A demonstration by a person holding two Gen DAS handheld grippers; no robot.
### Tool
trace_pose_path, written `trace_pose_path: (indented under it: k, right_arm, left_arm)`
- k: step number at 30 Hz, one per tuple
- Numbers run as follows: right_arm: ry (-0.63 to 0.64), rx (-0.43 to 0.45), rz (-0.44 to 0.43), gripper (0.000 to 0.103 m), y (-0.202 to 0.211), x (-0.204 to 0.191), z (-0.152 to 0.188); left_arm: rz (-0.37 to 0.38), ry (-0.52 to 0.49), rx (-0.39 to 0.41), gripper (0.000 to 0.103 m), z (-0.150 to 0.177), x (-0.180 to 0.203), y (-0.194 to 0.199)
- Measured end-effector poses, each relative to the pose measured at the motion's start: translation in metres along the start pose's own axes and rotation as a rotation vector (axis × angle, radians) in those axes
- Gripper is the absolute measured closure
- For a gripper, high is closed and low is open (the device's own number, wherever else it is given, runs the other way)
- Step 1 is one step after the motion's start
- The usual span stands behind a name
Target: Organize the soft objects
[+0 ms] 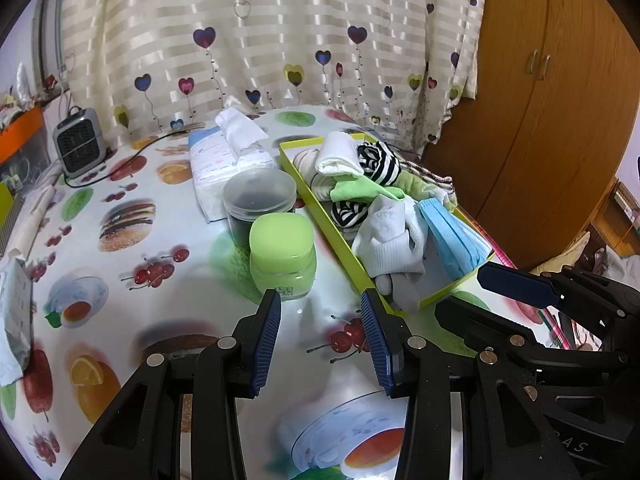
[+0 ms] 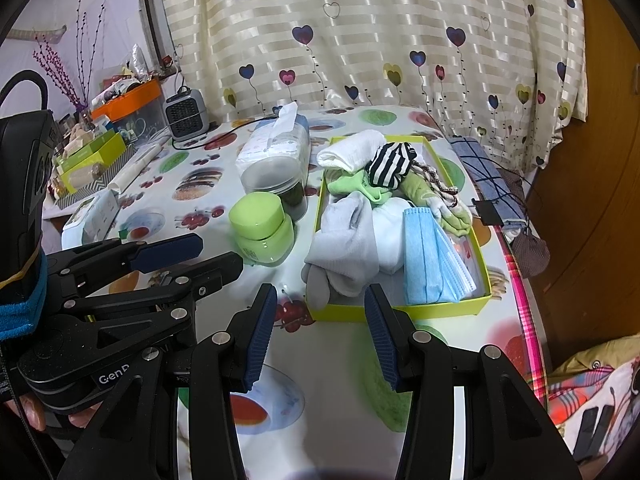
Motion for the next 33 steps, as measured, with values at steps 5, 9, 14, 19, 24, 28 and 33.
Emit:
trace_pose_path:
  k: [5, 9, 14, 19, 24, 28, 33]
  right_arm:
    - [-0.001, -0.001, 0.0, 0.056, -0.001, 0.0, 0.001]
    - [-0.001, -0.001, -0.001, 0.056, -0.001, 0.0, 0.001]
    - [-0.002, -0.001, -0.001, 0.056, 0.0, 0.0, 0.001]
    - [-0.001, -0.001, -0.001, 0.056, 0.0, 0.001, 0.001]
    - [-0.001, -0.002, -0.001, 0.056, 0.001, 0.001, 0.0]
    - [0.0, -0.001, 0.001, 0.056, 0.001, 0.001, 0.0]
    - [-0.004, 0.003, 0.002, 0.056, 0.004, -0.001, 0.005]
  left_arm:
    - [0.0, 0.0, -0.003, 0.063, 0.001, 0.0, 0.001]
    - [0.0, 0.0, -0.002, 0.063, 0.0, 0.001, 0.0]
    - [-0.001, 0.0, -0.003, 0.063, 0.0, 0.001, 0.0]
    - [-0.001, -0.001, -0.003, 0.063, -0.001, 0.001, 0.0]
    - [0.002, -0.002, -0.002, 0.063, 0.0, 0.002, 0.002]
    - [0.008, -0.013, 0.018, 0.066, 0.003, 0.002, 0.005]
    - [0.008, -0.016, 0.024, 0.066, 0.007, 0.001, 0.01]
Point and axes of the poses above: each gripper's, at about its wrist camera, not at the fingertips, and y roughly against the way its jaws point, x to its right, z to its underside, the point moved 7 cm from there along -y, roughly the way its jaws point, and after that the axes turned 13 degrees about y, right-handed, at the moved point
